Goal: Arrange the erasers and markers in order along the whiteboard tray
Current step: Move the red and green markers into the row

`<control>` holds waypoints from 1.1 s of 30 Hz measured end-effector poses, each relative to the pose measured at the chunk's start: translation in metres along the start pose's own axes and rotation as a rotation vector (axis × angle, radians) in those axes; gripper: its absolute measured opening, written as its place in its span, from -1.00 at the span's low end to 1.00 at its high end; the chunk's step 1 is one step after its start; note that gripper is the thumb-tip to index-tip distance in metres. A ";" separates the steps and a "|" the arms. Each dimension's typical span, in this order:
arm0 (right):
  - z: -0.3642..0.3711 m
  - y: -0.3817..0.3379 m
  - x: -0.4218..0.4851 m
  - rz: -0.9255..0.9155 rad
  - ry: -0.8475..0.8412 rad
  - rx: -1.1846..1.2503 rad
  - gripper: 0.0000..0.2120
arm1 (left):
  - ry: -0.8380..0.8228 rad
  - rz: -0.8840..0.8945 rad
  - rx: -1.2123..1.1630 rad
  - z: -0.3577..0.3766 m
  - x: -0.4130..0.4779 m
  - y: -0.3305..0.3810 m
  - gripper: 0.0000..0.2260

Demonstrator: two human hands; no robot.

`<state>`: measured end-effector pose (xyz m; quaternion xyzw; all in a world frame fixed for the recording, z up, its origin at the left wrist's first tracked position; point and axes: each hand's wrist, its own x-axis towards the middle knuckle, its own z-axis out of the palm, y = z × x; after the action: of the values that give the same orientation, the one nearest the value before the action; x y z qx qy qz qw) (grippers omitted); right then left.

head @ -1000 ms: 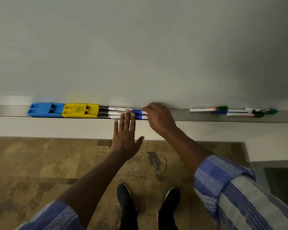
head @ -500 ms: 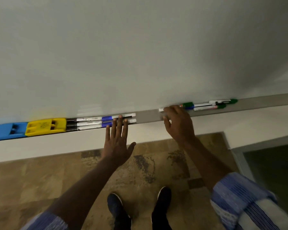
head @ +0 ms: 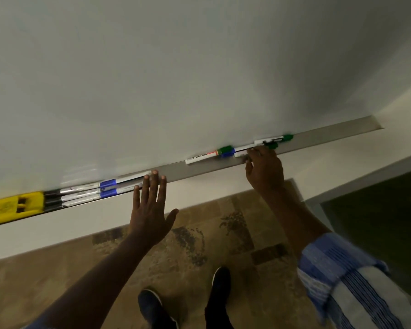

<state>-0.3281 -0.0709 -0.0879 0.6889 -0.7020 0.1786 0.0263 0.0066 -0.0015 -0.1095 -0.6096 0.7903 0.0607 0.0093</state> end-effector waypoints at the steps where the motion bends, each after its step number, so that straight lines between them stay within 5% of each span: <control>1: 0.000 -0.001 -0.001 -0.005 0.007 0.001 -0.76 | -0.001 0.000 0.006 0.000 0.001 0.001 -0.15; 10: 0.003 -0.007 0.012 -0.077 0.027 0.084 -0.73 | 0.000 0.014 -0.008 0.003 0.005 0.005 -0.17; 27: -0.019 0.005 0.048 -0.364 -0.289 -0.215 -0.76 | -0.017 0.012 0.002 0.002 0.006 0.007 -0.17; 33: -0.021 -0.002 0.046 -0.420 -0.248 -0.235 -0.74 | -0.014 0.011 0.002 0.002 0.006 0.006 -0.17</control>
<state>-0.3327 -0.1094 -0.0551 0.8282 -0.5576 0.0010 0.0563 -0.0007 -0.0056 -0.1117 -0.6047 0.7937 0.0641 0.0153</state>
